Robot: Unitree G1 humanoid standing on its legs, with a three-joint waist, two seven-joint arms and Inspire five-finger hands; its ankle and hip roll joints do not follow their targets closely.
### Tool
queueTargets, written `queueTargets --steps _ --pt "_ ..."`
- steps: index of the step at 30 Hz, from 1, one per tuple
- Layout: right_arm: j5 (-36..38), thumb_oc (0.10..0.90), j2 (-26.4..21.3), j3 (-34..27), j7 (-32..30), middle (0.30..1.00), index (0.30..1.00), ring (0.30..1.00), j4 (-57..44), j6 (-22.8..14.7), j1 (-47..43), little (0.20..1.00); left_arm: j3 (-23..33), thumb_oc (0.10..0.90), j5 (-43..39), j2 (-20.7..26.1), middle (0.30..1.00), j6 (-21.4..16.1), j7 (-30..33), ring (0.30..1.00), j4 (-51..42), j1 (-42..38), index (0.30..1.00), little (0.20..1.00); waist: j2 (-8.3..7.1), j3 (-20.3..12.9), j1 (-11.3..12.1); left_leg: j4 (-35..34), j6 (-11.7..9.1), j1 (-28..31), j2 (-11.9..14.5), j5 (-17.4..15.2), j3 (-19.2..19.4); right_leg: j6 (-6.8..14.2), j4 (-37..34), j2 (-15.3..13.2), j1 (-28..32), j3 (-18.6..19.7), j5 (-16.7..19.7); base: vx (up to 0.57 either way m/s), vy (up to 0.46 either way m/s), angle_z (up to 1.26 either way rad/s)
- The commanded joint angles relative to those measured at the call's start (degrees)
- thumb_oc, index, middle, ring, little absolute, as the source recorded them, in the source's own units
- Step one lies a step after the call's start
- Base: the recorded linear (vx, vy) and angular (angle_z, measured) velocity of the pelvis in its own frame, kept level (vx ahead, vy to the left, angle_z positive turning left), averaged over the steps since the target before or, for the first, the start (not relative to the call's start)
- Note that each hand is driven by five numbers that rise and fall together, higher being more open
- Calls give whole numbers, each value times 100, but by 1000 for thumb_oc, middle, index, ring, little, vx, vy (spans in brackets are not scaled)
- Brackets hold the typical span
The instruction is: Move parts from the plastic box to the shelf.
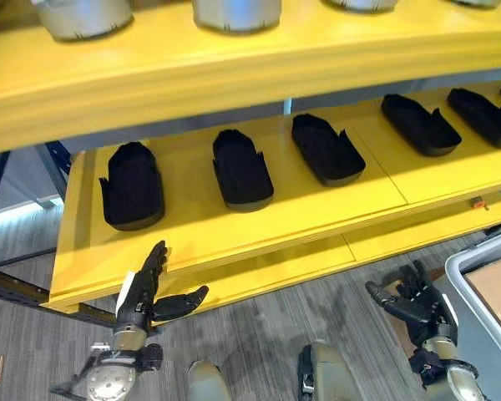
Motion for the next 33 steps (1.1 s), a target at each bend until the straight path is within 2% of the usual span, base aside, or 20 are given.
queueTargets --steps 1,2,3,4,5,6,7,10,11,15,16,17,18,19,20,21,25,28,29,33 --pt "-187 900 -300 -235 87 1000 1000 1000 -503 -598 -233 1000 -136 900 -672 0 1000 -290 -232 1000 -376 -108 1000 1000 64 9 -77 -484 207 311 2 354 69 222 -896 8 799 215 300 86 -114 4" --pt "-300 900 -315 -260 118 1000 1000 1000 -483 -579 -165 1000 -171 900 -995 -187 1000 -261 -297 1000 -288 -37 1000 1000 114 -10 -90 -1045 157 759 36 605 185 249 -1266 113 1136 149 380 84 -98 -2" --pt "-330 900 -316 -256 157 1000 1000 1000 -472 -561 -126 1000 -157 900 -1072 -265 1000 -258 -313 1000 -282 28 1000 1000 140 -46 -96 -1291 148 955 58 707 249 255 -1402 144 1231 145 394 95 -127 -13" --pt "-367 900 -336 -256 183 1000 1000 1000 -453 -563 -105 1000 -154 900 -1094 -299 1000 -276 -329 1000 -274 67 1000 1000 155 -58 -89 -1551 136 1170 77 832 310 256 -1553 184 1356 133 400 73 -130 -23" --pt "-422 900 -354 -284 261 1000 1000 1000 -427 -540 -45 1000 -65 900 -926 -362 1000 -325 -370 1000 -313 161 1000 1000 165 -173 -87 -1897 133 1365 146 1116 370 203 -1833 286 1491 150 409 42 -163 -29" --pt "-437 900 -401 -286 313 1000 1000 1000 -405 -538 -16 1000 -92 900 -1008 -383 1000 -337 -374 1000 -262 129 1000 1000 176 -209 -94 -1950 109 1396 175 1355 366 157 -1931 339 1558 147 441 31 -135 -26" --pt "-436 900 -402 -286 314 1000 1000 1000 -405 -538 -15 1000 -93 900 -1009 -384 1000 -338 -375 1000 -261 128 1000 1000 179 -207 -95 -1960 107 1403 178 1361 365 155 -1938 343 1564 144 444 -4 -98 -20" --pt "-499 900 -457 -291 461 1000 1000 1000 -384 -500 119 1000 -119 900 -1258 -541 1000 -336 -502 1000 -173 152 1000 1000 218 -350 -109 -2360 54 1592 251 1813 451 47 -2345 522 1716 162 530 19 -110 -7" --pt "-528 900 -482 -262 524 1000 1000 1000 -373 -494 162 1000 -148 900 -1454 -648 1000 -338 -540 1000 -118 147 1000 1000 243 -419 -101 -2419 -15 1581 298 2079 488 13 -2521 601 1762 123 583 -8 -148 -2" --pt "-532 900 -470 -331 566 1000 1000 1000 -354 -489 290 1000 -204 900 -1484 -729 1000 -317 -664 1000 22 216 1000 1000 276 -528 -144 -2300 -115 1419 351 2622 557 -98 -3056 732 1964 71 725 -25 -114 0" --pt "-536 900 -414 -346 528 1000 1000 1000 -288 -463 307 1000 -203 900 -1400 -716 1000 -322 -733 1000 36 248 1000 1000 202 -490 -161 -2073 1 1377 128 2275 647 -94 -3298 663 2106 108 824 -37 -47 23" --pt "-563 900 -413 -330 502 1000 1000 1000 -274 -446 282 1000 -225 900 -1349 -702 1000 -347 -721 1000 36 230 1000 1000 184 -464 -129 -2074 64 1407 -104 2078 558 -39 -3419 604 2164 105 886 -16 -9 25" --pt "-563 900 -412 -330 502 1000 1000 1000 -273 -446 281 1000 -224 900 -1348 -702 1000 -347 -721 1000 37 229 1000 1000 181 -457 -131 -2069 68 1412 -109 2072 558 -36 -3423 599 2175 104 887 5 55 17" --pt "-587 900 -365 -314 453 1000 1000 1000 -266 -427 228 1000 -260 900 -1302 -693 1000 -342 -704 1000 51 191 1000 1000 148 -464 -96 -2240 219 1471 -540 1607 407 52 -3606 499 2228 108 1007 22 68 9" --pt "-619 900 -333 -312 458 1000 1000 1000 -282 -429 199 1000 -281 900 -1309 -703 1000 -341 -695 1000 42 171 1000 1000 138 -495 -96 -2425 269 1523 -759 1423 362 100 -3730 445 2269 91 1066 16 98 7" --pt "-642 900 -312 -305 447 1000 1000 1000 -295 -434 183 1000 -312 900 -1311 -723 1000 -334 -694 1000 63 147 1000 1000 138 -539 -116 -2525 296 1499 -861 1416 394 125 -3805 417 2275 39 1143 9 63 12" --pt "-767 900 -209 -270 425 1000 1000 1000 -266 -420 118 1000 -408 900 -1344 -748 1000 -321 -742 1000 137 183 1000 1000 180 -716 -152 -3013 402 1803 -1059 1289 490 334 -3952 314 2309 175 1328 63 171 -2" --pt "-787 900 -75 -212 357 1000 1000 1000 -187 -390 29 1000 -503 900 -1386 -772 1000 -309 -663 1000 379 74 1000 1000 112 -758 -116 -3152 451 2013 -1180 1258 671 458 -4008 115 2435 209 1422 68 185 -36" --pt "-843 900 -50 -103 312 1000 1000 1000 -116 -354 -77 1000 -525 900 -1382 -768 1000 -298 -596 1000 447 20 1000 1000 53 -808 -86 -3216 517 2089 -1305 1157 732 536 -4014 -5 2424 260 1457 25 209 -30" --pt "-940 900 -15 34 217 1000 1000 1000 -79 -307 -248 1000 -535 900 -1434 -784 1000 -284 -470 1000 525 -92 1000 1000 -51 -840 -34 -3216 590 2113 -1431 1044 834 636 -3949 -133 2326 384 1514 -15 109 -30"
